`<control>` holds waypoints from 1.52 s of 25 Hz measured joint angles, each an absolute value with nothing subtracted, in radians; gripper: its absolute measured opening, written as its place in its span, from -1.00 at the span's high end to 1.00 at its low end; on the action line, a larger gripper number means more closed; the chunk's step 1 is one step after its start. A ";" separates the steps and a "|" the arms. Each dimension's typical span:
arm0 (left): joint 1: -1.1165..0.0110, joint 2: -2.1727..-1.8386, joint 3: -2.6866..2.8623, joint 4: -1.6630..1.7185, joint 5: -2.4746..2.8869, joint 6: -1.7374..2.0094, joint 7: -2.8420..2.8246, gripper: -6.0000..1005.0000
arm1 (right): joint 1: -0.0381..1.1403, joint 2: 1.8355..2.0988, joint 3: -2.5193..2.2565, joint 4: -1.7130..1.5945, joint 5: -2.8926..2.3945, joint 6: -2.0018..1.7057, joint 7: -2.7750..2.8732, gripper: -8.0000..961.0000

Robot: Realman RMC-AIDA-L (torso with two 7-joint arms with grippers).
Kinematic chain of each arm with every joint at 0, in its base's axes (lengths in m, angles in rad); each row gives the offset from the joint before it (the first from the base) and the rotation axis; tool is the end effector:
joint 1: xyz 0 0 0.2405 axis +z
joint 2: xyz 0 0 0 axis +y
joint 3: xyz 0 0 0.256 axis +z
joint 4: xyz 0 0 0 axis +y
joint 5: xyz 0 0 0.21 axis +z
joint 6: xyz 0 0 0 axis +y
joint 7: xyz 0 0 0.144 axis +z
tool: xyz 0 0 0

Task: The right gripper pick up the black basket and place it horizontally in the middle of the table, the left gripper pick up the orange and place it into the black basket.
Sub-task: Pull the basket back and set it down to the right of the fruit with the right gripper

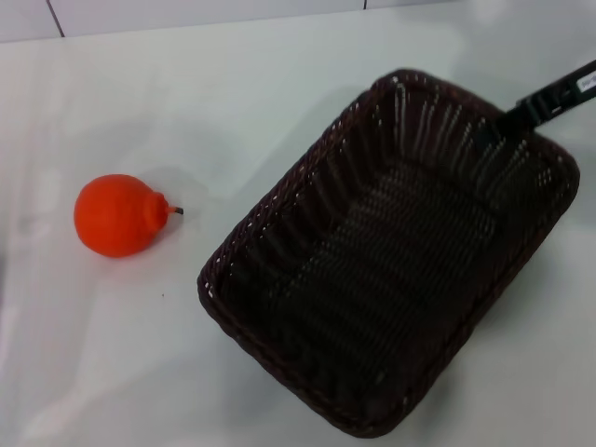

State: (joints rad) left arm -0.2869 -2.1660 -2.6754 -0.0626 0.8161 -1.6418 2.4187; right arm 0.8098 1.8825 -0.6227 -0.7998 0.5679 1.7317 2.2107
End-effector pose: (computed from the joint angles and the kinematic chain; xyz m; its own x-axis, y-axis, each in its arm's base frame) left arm -0.3441 0.2509 0.0316 0.2313 -0.3400 0.9116 0.9499 -0.1235 -0.2871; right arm 0.2429 0.3879 0.0923 -0.5805 0.8118 0.0631 0.8061 0.5621 0.1850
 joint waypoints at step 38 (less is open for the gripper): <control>-0.307 -2.164 -2.675 -0.106 0.816 -1.563 2.418 -0.86 | 0.690 1.965 -0.367 -0.504 0.816 1.371 2.428 0.57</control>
State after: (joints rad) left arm -0.3068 -2.1645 -2.6753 -0.1063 0.8161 -1.5626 2.4176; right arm 0.6899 1.9650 -0.3667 -0.5045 0.8163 1.3711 2.4278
